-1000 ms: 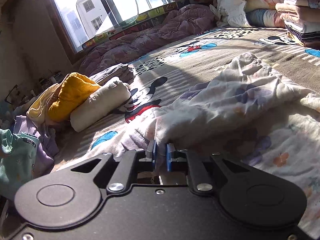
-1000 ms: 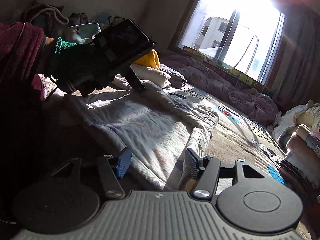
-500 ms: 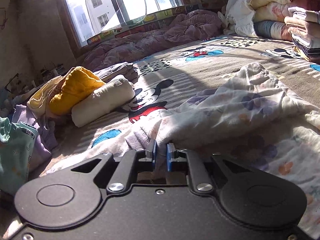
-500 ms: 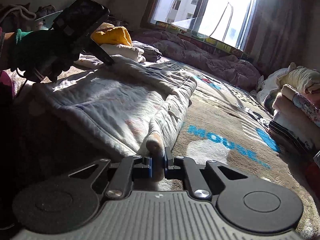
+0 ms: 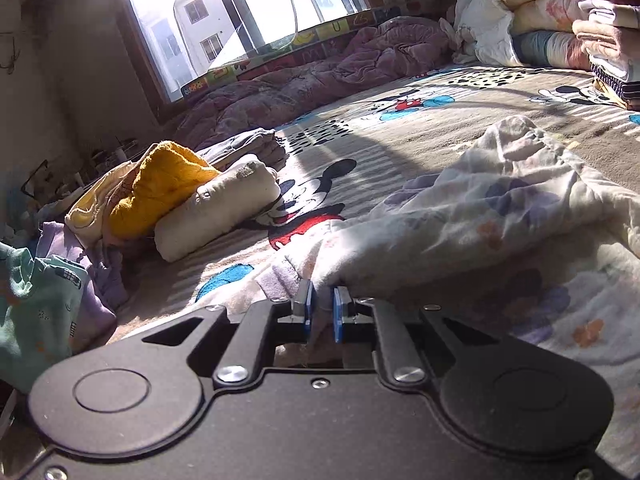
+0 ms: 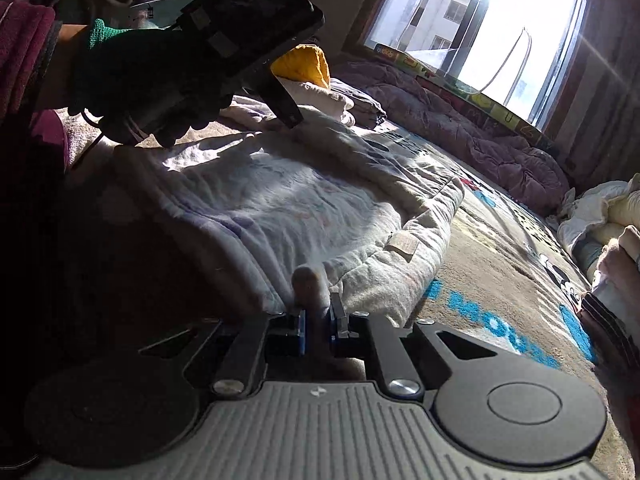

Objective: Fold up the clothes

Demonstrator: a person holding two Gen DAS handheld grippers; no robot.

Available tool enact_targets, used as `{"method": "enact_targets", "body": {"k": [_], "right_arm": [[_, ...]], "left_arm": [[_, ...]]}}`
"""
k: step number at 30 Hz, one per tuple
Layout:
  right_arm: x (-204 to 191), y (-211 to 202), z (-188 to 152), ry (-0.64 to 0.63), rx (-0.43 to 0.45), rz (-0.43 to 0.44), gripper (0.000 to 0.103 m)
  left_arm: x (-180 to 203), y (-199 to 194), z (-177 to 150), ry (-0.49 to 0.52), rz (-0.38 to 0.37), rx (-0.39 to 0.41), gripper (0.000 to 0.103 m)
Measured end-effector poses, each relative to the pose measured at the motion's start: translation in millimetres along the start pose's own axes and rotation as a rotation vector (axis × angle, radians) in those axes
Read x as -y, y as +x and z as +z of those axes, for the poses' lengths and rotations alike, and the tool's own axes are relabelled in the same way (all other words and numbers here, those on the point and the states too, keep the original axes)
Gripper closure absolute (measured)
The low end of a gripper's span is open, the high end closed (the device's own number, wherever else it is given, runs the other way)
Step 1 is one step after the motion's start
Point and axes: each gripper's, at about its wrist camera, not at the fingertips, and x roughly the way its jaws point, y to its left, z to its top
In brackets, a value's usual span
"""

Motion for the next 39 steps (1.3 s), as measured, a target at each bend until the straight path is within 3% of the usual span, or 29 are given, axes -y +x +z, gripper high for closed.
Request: {"method": "enact_targets", "body": {"k": [3, 4, 7, 9, 12, 16, 19, 22, 25, 28, 31, 34, 37, 39], "right_arm": [[0, -9, -4, 0.000, 0.022, 0.016, 0.085], [1, -15, -4, 0.004, 0.028, 0.027, 0.077], [1, -34, -7, 0.001, 0.059, 0.079, 0.048], [-2, -44, -7, -0.015, 0.091, 0.087, 0.046], [2, -47, -4, 0.019, 0.136, 0.089, 0.047], [12, -37, -4, 0.099, 0.136, 0.087, 0.046], [17, -19, -4, 0.140, 0.093, 0.137, 0.046], [11, -6, -10, 0.141, 0.034, 0.166, 0.035], [10, -11, -8, 0.127, 0.039, 0.178, 0.033], [17, -30, -5, 0.160, 0.101, 0.163, 0.043], [24, -43, -3, 0.193, 0.181, 0.118, 0.043], [34, -41, 0, 0.242, 0.210, 0.101, 0.044], [47, -43, 5, 0.278, 0.250, 0.085, 0.055], [60, -34, 12, 0.282, 0.256, 0.064, 0.056]], "left_arm": [[6, 0, -4, 0.070, -0.010, -0.031, 0.066], [7, -7, -3, 0.088, -0.001, -0.024, 0.062], [7, -33, 3, 0.107, 0.024, 0.045, 0.061], [8, -53, 10, 0.107, 0.020, 0.094, 0.066], [21, -76, 25, 0.070, -0.159, 0.145, 0.067], [61, -84, 34, 0.034, -0.490, 0.153, 0.077], [98, -74, 32, 0.090, -0.591, 0.119, 0.079], [126, -49, 17, 0.170, -0.583, 0.045, 0.079], [118, -53, 25, 0.166, -0.591, 0.056, 0.079], [102, -61, 38, 0.118, -0.589, 0.114, 0.079], [95, -48, 51, 0.074, -0.576, 0.130, 0.079], [94, -25, 65, 0.062, -0.539, 0.114, 0.079], [83, -3, 77, 0.021, -0.534, 0.093, 0.079], [73, 12, 86, -0.032, -0.548, 0.075, 0.079]]}}
